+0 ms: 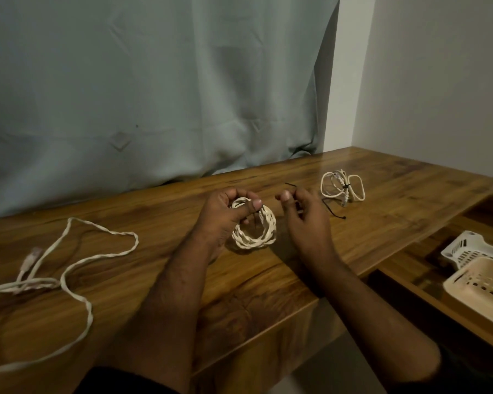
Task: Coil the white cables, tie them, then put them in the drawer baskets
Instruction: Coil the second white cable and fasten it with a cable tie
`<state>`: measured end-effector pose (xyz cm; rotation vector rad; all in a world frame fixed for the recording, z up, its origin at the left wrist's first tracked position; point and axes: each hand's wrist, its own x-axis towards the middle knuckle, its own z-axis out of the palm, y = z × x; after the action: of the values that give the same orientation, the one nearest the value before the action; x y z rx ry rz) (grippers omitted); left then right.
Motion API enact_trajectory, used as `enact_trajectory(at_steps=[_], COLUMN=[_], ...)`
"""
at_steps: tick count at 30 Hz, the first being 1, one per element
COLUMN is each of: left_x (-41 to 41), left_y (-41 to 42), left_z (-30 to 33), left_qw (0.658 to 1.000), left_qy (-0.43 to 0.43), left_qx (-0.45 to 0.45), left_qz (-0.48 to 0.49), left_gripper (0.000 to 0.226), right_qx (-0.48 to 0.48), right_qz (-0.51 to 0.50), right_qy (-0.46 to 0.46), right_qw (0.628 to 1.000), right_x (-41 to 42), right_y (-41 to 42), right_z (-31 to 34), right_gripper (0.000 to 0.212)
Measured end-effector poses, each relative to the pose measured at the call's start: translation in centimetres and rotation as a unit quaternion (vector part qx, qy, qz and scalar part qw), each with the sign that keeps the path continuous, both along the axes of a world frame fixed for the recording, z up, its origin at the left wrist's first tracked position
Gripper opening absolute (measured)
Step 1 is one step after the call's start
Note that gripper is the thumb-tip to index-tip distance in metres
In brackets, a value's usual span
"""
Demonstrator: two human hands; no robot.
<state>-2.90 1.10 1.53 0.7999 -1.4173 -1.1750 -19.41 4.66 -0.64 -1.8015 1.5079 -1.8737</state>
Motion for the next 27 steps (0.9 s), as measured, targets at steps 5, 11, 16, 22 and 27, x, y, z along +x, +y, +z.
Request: enact_trajectory(at_steps=[5,11,16,22,27], left_x=[0.0,-0.3,-0.3,0.1,0.5], left_y=[-0.3,-0.1,0.3,0.5,0.7], left_z=[-0.4,-0.4,-0.2,0.0,0.3], left_qw=[1.0,0.999,0.997,0.989,0.989], left_qy=[-0.001,-0.005,-0.041,-0.09,-0.04], left_qx=[0.029,0.027,0.021,-0.002,0.054], left_qz=[-0.006,-0.033,-0.066,-0.117,-0.132], left_gripper=[0.019,0.012,0.012,0.022,0.043], right_qx=[-0.012,-0.014,-0.046,-0.021,-0.019], right_qz=[0.093,0.07,0.042,0.076,0.127], right_qy=[0.148,0.16,0.107,-0.07,-0.134], right_qw=[0.985,0.984,0.992,0.994,0.983], right_x=[1.5,1.0,1.0,0.6,0.7], right_y=[0.7,0.1,0.5,0.4,0.9], right_z=[-0.1,-0.2,0.1,0.2,0.6], right_gripper=[0.018,0.027,0.005,0.008,0.022])
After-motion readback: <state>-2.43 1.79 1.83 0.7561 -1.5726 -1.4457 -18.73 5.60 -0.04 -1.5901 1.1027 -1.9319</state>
